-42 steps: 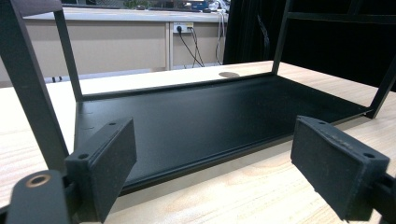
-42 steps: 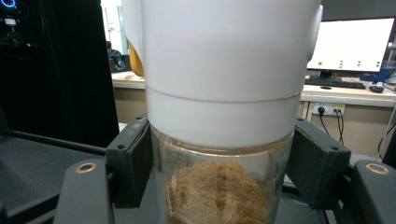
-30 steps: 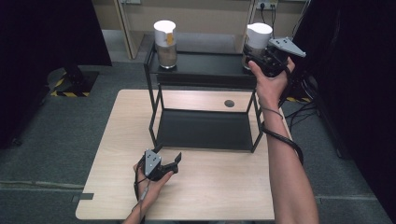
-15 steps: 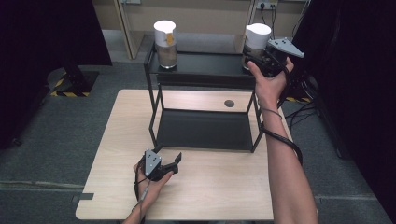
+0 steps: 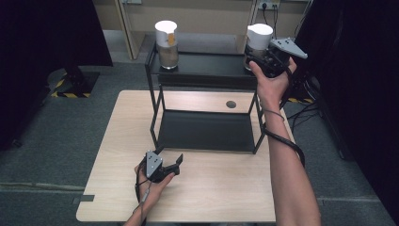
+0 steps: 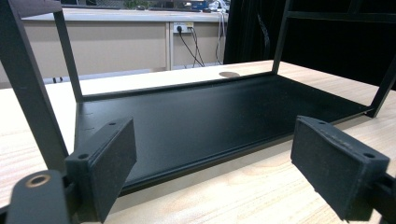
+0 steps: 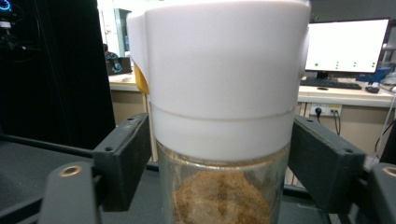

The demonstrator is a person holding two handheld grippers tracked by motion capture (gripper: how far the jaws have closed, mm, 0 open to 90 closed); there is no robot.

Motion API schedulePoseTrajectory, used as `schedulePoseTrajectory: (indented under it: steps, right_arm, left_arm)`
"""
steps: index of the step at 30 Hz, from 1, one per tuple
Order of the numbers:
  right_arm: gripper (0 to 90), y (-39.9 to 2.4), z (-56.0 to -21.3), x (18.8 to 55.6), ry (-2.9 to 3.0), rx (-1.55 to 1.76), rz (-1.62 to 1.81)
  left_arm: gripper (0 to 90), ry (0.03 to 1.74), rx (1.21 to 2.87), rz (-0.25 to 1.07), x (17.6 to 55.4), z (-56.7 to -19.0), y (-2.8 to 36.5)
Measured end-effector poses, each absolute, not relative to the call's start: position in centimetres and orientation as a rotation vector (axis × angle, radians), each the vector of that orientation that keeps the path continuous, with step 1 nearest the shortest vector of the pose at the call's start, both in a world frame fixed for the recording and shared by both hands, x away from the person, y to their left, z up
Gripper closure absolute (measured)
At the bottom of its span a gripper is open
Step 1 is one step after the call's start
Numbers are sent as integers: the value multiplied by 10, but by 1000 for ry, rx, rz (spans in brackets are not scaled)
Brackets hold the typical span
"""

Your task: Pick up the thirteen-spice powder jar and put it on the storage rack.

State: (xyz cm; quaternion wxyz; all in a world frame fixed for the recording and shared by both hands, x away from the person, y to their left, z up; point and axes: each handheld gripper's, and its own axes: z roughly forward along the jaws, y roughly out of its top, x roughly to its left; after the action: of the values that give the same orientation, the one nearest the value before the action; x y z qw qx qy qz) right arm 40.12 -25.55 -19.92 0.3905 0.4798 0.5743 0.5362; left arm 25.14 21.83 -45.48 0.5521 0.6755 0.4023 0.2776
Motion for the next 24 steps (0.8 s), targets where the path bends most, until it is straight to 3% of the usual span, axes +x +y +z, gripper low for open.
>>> schedulePoseTrajectory:
  steps: [8,24]
  right_arm:
    - [133,-254,-193,394,1450,1229,1355]
    - [77,-259,-203,376,1457,1218,1398]
  left_arm:
    - [135,950,1598,659,251,-455,218]
    - [134,950,1598,659,251,-455,218]
